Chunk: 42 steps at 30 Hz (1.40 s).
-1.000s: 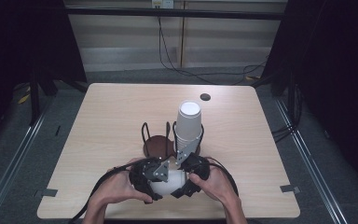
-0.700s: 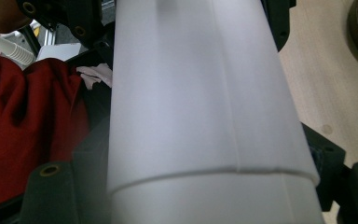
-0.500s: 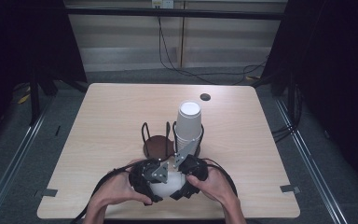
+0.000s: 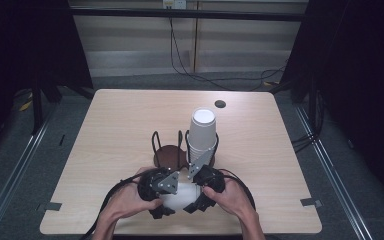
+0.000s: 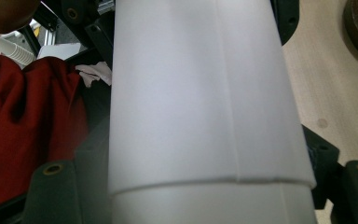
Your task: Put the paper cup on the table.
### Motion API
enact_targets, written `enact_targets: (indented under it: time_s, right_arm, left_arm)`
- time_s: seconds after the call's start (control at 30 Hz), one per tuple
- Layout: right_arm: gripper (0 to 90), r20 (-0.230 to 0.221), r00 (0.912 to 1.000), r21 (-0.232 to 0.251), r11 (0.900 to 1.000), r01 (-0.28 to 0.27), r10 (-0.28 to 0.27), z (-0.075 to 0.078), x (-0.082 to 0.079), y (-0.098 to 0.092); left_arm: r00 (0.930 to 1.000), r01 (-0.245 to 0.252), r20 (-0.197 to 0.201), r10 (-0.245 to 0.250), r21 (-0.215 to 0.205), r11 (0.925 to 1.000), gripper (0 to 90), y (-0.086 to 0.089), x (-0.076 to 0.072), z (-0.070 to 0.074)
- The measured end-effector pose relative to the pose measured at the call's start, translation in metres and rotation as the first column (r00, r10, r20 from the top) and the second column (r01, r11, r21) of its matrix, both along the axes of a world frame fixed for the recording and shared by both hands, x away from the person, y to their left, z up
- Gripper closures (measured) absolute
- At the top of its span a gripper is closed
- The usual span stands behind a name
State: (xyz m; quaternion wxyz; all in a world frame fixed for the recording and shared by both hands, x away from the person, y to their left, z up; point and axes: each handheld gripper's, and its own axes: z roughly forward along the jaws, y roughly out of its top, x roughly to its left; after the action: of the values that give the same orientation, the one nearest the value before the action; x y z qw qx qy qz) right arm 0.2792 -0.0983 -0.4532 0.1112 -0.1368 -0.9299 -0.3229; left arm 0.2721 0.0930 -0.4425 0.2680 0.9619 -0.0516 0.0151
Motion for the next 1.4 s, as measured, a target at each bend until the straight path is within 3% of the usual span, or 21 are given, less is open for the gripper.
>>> enact_targets:
  time_s: [0.17, 0.27, 0.4, 0.63, 0.7, 0.87, 0.93, 1.03, 1.1, 1.17, 1.27, 1.33, 1.4]
  right_arm:
    - [24.9, 0.001, 0.9999, -0.007, 1.0, 0.017, -0.017, 0.0, 0.0, -0.001]
    - [24.9, 0.011, 0.9998, -0.004, 1.0, 0.019, -0.019, -0.001, 0.001, -0.003]
    - [24.9, 0.02, 0.9993, 0.017, 0.999, 0.03, -0.031, 0.002, 0.001, -0.006]
    - [24.9, 0.026, 0.9981, 0.026, 0.998, 0.055, -0.056, 0.002, 0.0, -0.013]
    - [24.9, 0.031, 0.9976, 0.037, 0.997, 0.06, -0.061, 0.003, 0.0, -0.015]
    - [24.8, 0.025, 0.9969, 0.023, 0.997, 0.073, -0.074, 0.002, 0.0, -0.017]
    - [24.9, 0.033, 0.9961, 0.04, 0.996, 0.081, -0.082, 0.002, 0.001, -0.018]
    - [24.8, 0.032, 0.9943, 0.059, 0.993, 0.099, -0.101, 0.002, 0.001, -0.024]
    - [24.8, 0.033, 0.993, 0.07, 0.991, 0.111, -0.113, 0.002, 0.0, -0.026]
    - [24.8, 0.047, 0.9895, 0.087, 0.987, 0.132, -0.137, 0.002, -0.001, -0.029]
    - [24.8, 0.045, 0.9868, 0.123, 0.981, 0.149, -0.156, 0.0, 0.0, -0.033]
    - [24.8, 0.043, 0.9845, 0.145, 0.976, 0.162, -0.17, -0.001, 0.0, -0.035]
    - [24.7, 0.045, 0.9812, 0.176, 0.968, 0.177, -0.188, -0.001, -0.001, -0.038]
  left_arm:
    - [1.0, 0.001, 0.001, -0.001, -0.061, 0.9982, 12.3, 0.008, 0.002, 0.002]
    - [0.9999, -0.011, -0.001, 0.011, -0.124, 0.9922, 12.2, 0.016, 0.005, 0.007]
    - [0.9996, -0.027, -0.011, 0.025, -0.165, 0.986, 11.5, 0.024, 0.007, 0.012]
    - [0.9977, -0.067, -0.008, 0.067, -0.26, 0.9632, 11.6, 0.04, 0.01, 0.018]
    - [0.9978, -0.066, -0.023, 0.062, -0.303, 0.9507, 13.9, 0.045, 0.011, 0.019]
    - [0.9949, -0.099, -0.011, 0.1, -0.316, 0.9436, 15.1, 0.053, 0.012, 0.022]
    - [0.9938, -0.109, -0.014, 0.111, -0.321, 0.9408, 15.2, 0.056, 0.014, 0.021]
    - [0.9894, -0.144, -0.035, 0.141, -0.345, 0.9275, 15.3, 0.06, 0.014, 0.017]
    - [0.9876, -0.156, -0.042, 0.151, -0.373, 0.9148, 15.3, 0.063, 0.013, 0.012]
    - [0.985, -0.172, -0.05, 0.165, -0.379, 0.9093, 15.5, 0.065, 0.011, 0.009]
    - [0.9802, -0.198, -0.077, 0.182, -0.429, 0.8816, 15.5, 0.07, 0.009, 0.003]
    - [0.9769, -0.214, -0.091, 0.193, -0.447, 0.8686, 15.6, 0.071, 0.008, -0.001]
    - [0.9717, -0.236, -0.107, 0.211, -0.45, 0.8615, 15.8, 0.071, 0.007, -0.005]
